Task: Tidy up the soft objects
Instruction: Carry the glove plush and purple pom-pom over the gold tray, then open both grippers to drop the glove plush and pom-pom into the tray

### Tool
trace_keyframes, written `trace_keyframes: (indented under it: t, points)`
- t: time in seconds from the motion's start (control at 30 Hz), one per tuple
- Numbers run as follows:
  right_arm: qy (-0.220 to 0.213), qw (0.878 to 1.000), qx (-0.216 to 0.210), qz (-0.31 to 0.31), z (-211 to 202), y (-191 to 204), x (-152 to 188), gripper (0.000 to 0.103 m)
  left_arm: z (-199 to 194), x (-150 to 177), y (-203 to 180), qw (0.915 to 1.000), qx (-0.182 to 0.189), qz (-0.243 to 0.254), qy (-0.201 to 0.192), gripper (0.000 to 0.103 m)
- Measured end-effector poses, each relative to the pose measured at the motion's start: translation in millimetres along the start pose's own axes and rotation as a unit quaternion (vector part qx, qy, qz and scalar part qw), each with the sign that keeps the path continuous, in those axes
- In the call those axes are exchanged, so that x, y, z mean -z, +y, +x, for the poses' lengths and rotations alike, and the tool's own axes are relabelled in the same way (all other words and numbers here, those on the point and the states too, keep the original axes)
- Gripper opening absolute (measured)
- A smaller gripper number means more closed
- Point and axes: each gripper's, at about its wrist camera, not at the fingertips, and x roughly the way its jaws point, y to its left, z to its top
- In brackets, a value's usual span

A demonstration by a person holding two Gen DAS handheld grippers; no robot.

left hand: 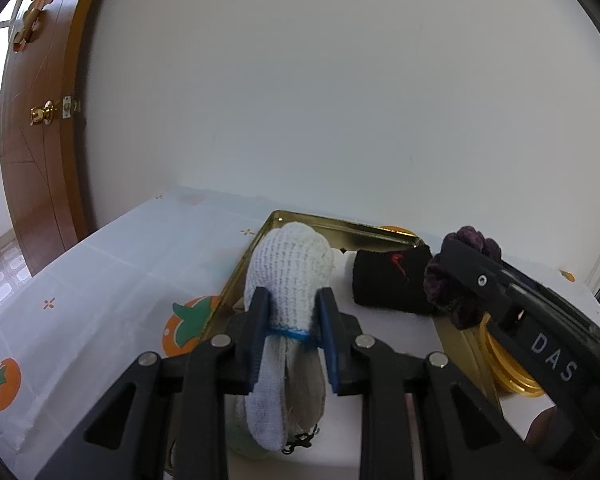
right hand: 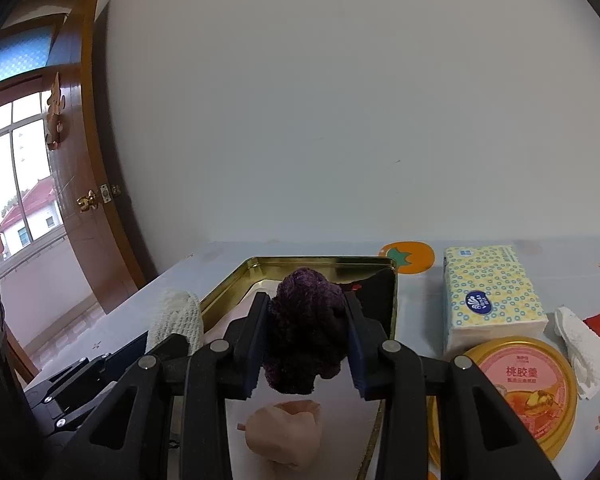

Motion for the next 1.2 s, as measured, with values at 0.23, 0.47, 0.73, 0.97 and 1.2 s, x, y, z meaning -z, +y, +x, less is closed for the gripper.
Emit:
trace_keyframes:
  t: [0.23, 0.47, 0.73, 0.97, 1.2]
  points:
    - [0.007, 0.999, -0.041, 0.005, 5.0, -2.0, -0.5, 0.043, 1.4, 0.7, -4.2, 0.9999, -0.011, 0.004, 0.002, 0.023]
    - [0.009, 0.998, -0.064, 0.027, 5.7, -7.9, 1.5, 0.057, -5.4, 2.7, -11.1, 0.9977, -0.064, 0.013, -0.016, 0.095]
    - [-0.072, 0.997, 0.006, 0.031, -29.7, -20.9, 2.1, 0.085, -13.8, 3.9, -16.5, 0.9944, -0.095, 0.024, -0.041, 0.102]
    - [-0.071, 0.996, 0.038, 0.049, -37.2, -38.2, 4.2, 0.085, -21.1, 6.2, -16.9, 0.9919, -0.107, 0.025, -0.063, 0.102]
    - [-0.095, 0.994, 0.058, 0.022, -50.2, -37.6, 10.5, 0.085, -27.6, 7.4, -16.0, 0.9900, -0.116, 0.018, -0.079, 0.102]
